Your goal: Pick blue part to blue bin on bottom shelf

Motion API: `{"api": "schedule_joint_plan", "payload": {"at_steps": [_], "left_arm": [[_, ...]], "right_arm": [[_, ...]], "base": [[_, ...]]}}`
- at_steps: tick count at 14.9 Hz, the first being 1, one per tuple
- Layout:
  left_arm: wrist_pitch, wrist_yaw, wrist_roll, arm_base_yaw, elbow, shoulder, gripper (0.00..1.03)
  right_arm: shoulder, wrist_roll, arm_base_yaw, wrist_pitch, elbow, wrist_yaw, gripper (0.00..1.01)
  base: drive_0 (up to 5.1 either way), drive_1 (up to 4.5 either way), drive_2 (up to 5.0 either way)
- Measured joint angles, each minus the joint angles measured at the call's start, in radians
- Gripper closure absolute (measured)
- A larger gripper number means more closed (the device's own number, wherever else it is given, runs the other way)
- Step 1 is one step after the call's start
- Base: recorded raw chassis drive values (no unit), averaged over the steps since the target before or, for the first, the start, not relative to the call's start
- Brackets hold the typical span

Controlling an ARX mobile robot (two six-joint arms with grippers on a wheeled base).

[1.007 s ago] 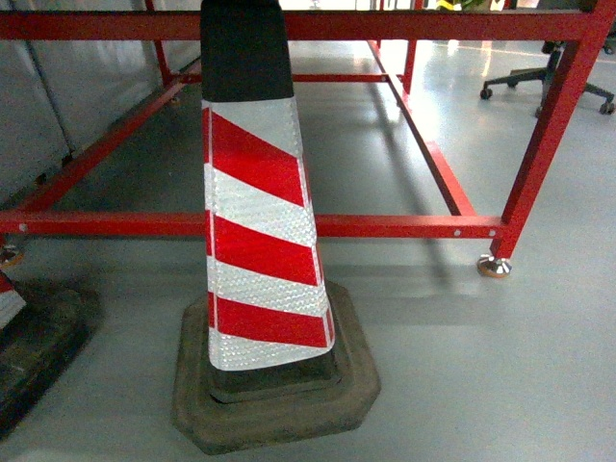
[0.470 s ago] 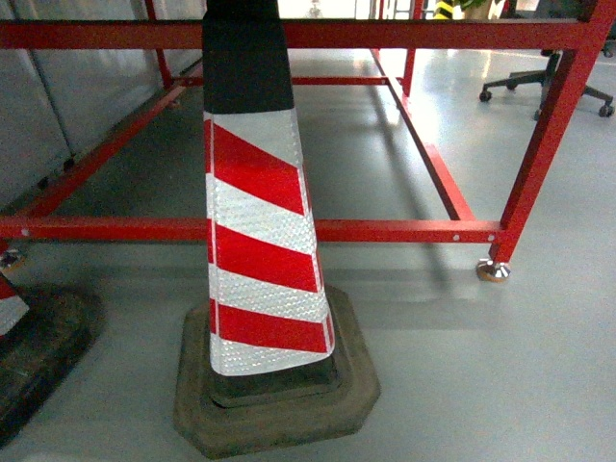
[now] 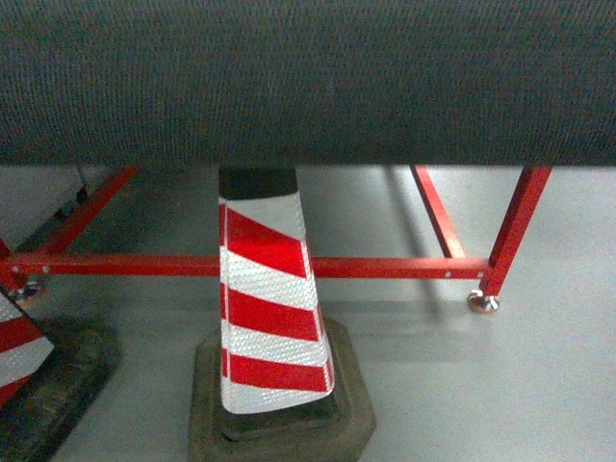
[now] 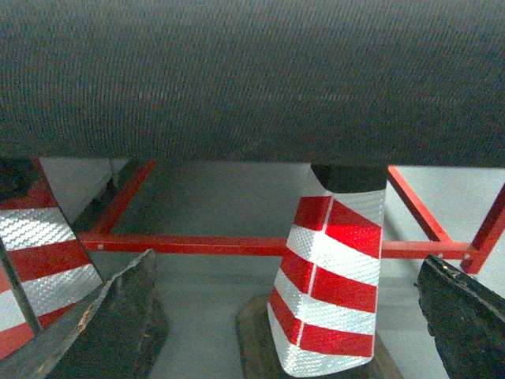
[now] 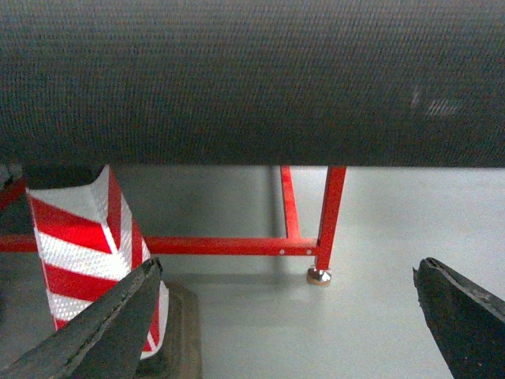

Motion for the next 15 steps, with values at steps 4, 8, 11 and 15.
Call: {"api": "schedule_joint_plan", "payload": {"at_steps": [4, 8, 11, 15], "left_arm": [[0.001, -0.002, 0.0, 0.0, 0.0, 0.0, 0.05], [0.001, -0.003, 0.0, 0.0, 0.0, 0.0, 0.05], [0.0, -0.002, -0.001, 0.0, 0.0, 0.0, 0.05], [0.0, -0.001, 0.0, 0.0, 0.0, 0.0, 0.05]], "right_arm": [[0.0, 0.0, 0.0, -0.002, 0.0, 0.0, 0.03], [0.0, -0.002, 0.0, -0.002, 0.0, -0.002, 0.03], [0.0, -0.002, 0.0, 0.0, 0.0, -0.001, 0.03], [0.0, -0.001, 0.0, 0.0, 0.0, 0.0, 0.03]], "base": [[0.0, 0.0, 0.0], [0.0, 0.0, 0.0], [0.0, 0.0, 0.0], [0.0, 0.0, 0.0]]}}
